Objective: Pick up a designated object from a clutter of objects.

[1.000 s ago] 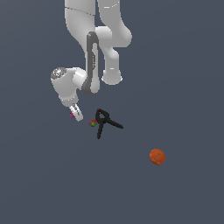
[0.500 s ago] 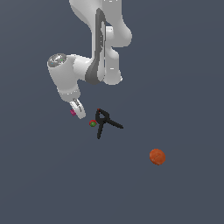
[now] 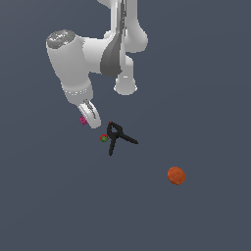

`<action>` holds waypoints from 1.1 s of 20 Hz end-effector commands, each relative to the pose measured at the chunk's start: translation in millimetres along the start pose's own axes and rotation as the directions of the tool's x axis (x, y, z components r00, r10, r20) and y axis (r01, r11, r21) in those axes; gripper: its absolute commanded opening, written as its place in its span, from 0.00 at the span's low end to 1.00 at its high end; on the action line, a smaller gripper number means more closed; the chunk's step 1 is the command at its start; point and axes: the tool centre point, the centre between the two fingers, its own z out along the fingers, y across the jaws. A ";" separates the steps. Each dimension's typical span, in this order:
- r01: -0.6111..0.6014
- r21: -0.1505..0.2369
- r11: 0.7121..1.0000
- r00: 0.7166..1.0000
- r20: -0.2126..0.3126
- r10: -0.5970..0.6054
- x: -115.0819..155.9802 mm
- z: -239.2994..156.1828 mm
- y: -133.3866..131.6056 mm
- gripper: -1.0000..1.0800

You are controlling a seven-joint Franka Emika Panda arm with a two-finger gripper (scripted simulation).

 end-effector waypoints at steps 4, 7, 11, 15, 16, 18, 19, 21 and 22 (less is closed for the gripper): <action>0.000 -0.001 1.000 1.000 0.000 0.000 -4.3 -51.2 -33.6 0.00; 0.000 0.000 1.000 1.000 0.000 0.000 -6.3 -78.9 -52.5 0.00; 0.001 0.001 1.000 1.000 0.001 -0.001 -8.4 -112.4 -75.7 0.00; 0.002 0.002 1.000 1.000 0.002 -0.002 -10.0 -141.9 -96.5 0.00; 0.002 0.002 1.000 1.000 0.002 -0.002 -10.3 -148.7 -101.3 0.00; 0.002 0.003 1.000 1.000 0.002 -0.002 -10.8 -161.8 -110.7 0.00; 0.003 0.003 1.000 1.000 0.002 -0.003 -11.1 -168.1 -115.2 0.00; 0.003 0.003 1.000 1.000 0.002 -0.003 -11.4 -179.8 -123.6 0.00; 0.003 0.004 1.000 1.000 0.003 -0.003 -11.5 -185.2 -127.4 0.00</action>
